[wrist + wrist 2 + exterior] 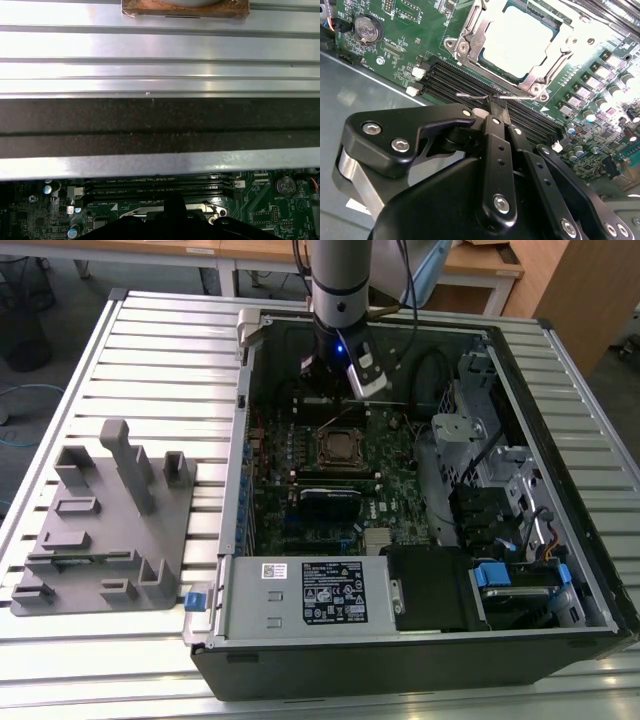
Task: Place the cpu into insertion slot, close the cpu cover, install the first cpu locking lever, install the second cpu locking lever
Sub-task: 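Install the first cpu locking lever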
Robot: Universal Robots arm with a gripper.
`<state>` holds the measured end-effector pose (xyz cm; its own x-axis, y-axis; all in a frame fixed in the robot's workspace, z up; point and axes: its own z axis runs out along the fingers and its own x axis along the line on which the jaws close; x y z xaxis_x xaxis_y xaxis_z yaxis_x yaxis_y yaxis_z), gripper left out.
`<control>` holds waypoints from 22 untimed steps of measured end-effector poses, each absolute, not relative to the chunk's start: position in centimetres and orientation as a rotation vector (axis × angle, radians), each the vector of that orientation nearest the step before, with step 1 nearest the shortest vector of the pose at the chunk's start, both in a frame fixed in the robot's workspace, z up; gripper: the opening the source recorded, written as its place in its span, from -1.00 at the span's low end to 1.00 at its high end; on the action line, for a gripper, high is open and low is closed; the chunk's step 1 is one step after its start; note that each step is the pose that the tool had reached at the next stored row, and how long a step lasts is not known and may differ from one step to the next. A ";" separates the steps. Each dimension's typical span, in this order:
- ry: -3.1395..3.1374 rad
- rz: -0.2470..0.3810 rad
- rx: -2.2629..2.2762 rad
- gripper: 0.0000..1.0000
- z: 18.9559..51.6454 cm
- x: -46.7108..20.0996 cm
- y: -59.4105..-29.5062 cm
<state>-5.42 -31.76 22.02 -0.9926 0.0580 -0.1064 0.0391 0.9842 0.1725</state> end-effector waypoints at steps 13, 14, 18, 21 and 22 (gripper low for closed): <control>3.018 0.259 0.074 -0.79 21.9 -5.4 -31.8; 3.018 0.259 0.074 -0.79 21.9 -5.4 -31.8; 3.018 0.259 0.074 -0.79 21.8 -5.3 -31.8; 3.018 0.259 0.074 -0.79 21.8 -5.2 -31.8; 3.018 0.259 0.074 -0.79 21.8 -5.2 -31.8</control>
